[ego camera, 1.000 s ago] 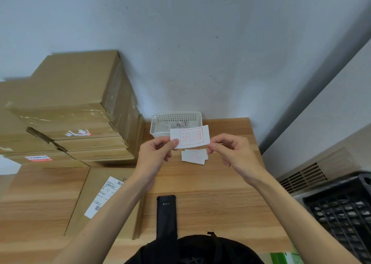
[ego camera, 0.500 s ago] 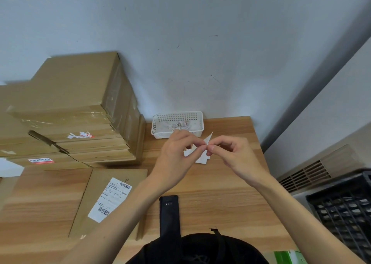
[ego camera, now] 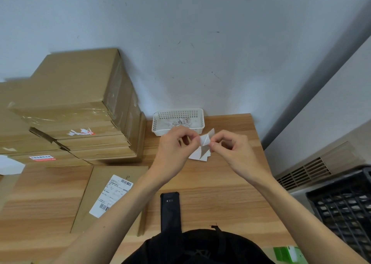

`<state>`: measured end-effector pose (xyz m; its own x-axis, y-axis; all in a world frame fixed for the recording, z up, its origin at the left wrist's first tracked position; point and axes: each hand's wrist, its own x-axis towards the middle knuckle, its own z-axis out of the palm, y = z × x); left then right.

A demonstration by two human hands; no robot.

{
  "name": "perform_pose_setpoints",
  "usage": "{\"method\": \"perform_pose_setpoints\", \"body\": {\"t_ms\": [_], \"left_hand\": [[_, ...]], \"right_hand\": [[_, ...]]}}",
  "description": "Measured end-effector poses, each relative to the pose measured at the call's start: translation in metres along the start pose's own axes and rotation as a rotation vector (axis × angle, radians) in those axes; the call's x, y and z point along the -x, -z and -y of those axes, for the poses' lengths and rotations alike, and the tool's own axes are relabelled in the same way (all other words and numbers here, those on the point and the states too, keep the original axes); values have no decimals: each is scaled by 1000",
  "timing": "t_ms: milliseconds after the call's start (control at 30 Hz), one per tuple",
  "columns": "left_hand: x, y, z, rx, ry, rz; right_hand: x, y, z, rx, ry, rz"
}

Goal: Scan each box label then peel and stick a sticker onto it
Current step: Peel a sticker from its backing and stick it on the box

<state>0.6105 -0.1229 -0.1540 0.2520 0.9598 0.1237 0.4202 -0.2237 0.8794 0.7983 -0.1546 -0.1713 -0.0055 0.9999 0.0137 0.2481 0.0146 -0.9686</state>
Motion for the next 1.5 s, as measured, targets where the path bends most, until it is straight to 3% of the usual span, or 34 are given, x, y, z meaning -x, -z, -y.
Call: {"method": "perform_pose_setpoints", "body": {"t_ms": [100, 400, 700, 1000, 1200, 1500], "left_hand": [[2, 2, -1, 119, 94, -10], [5, -3, 9, 82, 99, 27], [-4, 15, 38, 170, 372, -260], [-18, 35, 70, 191, 473, -462], [-16, 35, 92, 110, 512, -362], [-19, 27, 117, 69, 573, -301]], "right_hand": [[-1, 0, -1, -6, -21, -19], [-5, -18, 2, -113, -76, -78], [-17, -17, -34, -203, -332, -279], [-61, -13, -89, -82, -431, -462], [-139, -26, -114, 202, -379, -328], [-255, -63, -149, 340, -476, -106]]}}
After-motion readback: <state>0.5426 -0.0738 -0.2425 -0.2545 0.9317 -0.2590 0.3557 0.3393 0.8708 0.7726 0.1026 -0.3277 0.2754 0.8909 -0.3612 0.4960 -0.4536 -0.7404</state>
